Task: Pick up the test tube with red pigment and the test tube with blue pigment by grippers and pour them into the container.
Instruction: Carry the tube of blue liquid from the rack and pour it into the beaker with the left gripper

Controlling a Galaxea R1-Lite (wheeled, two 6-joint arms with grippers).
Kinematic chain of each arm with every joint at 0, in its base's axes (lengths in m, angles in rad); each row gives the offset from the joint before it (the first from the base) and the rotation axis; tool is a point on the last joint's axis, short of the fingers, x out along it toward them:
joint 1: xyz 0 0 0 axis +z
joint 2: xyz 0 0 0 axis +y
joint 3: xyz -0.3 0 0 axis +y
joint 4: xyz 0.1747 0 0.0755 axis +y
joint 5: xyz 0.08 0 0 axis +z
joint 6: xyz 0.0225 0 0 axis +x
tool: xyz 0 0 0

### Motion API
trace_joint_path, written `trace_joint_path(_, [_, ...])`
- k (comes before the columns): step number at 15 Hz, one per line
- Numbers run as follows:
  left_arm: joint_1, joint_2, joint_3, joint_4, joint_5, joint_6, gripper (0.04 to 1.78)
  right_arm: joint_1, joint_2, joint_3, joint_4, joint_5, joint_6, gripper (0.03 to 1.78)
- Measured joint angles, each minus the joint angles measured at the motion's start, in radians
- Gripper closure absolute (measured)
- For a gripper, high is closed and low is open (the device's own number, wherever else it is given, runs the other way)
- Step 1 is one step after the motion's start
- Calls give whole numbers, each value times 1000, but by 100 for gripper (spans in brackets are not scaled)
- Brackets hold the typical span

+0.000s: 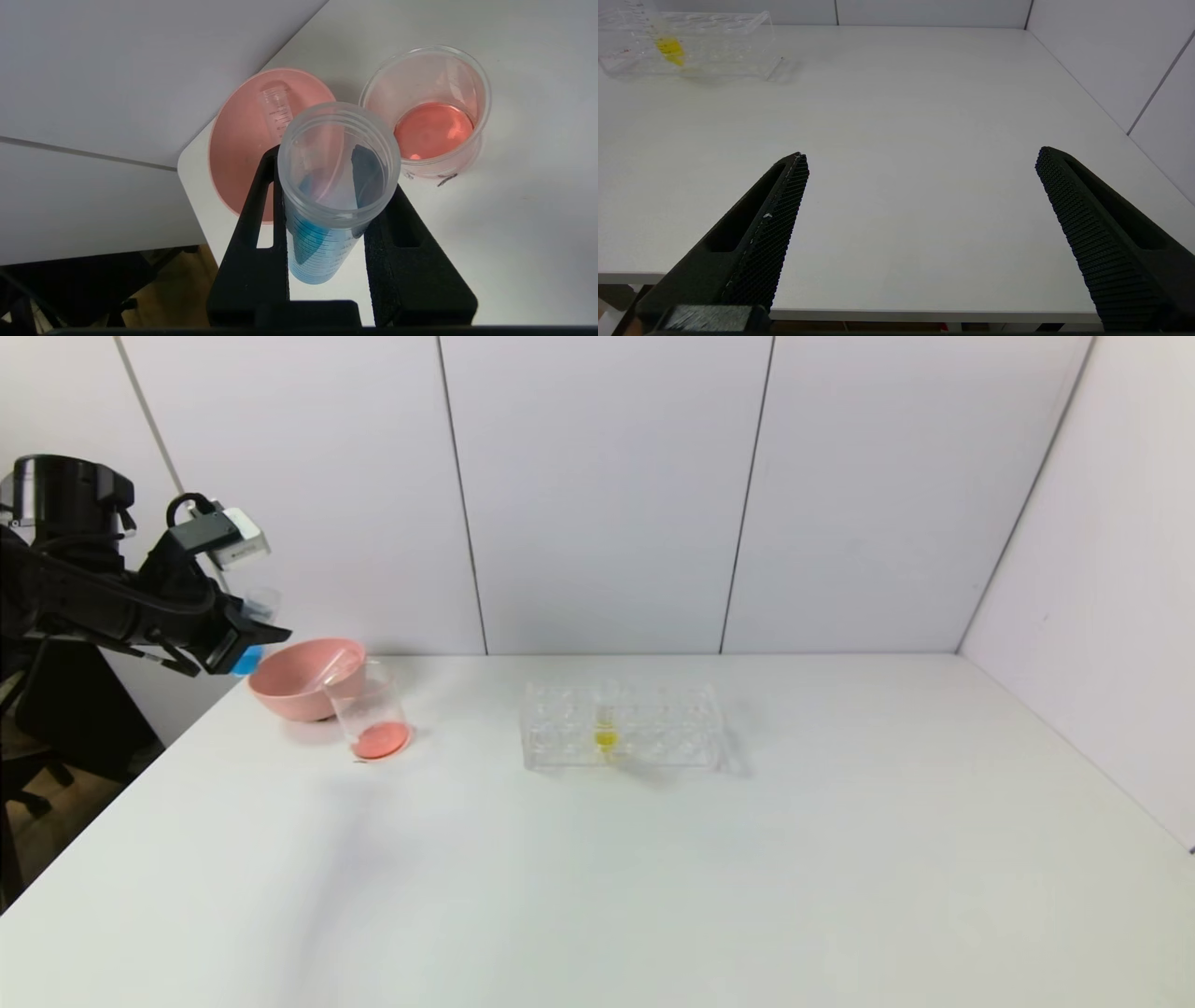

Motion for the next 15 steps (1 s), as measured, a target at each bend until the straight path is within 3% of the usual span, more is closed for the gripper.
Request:
trace_joint_path(4, [3,33,-43,53,-83,57,135,0,0,0,0,0,0,4])
trace_joint_path(15, [5,100,-225,287,-128,283,135,0,0,0,0,0,0,4])
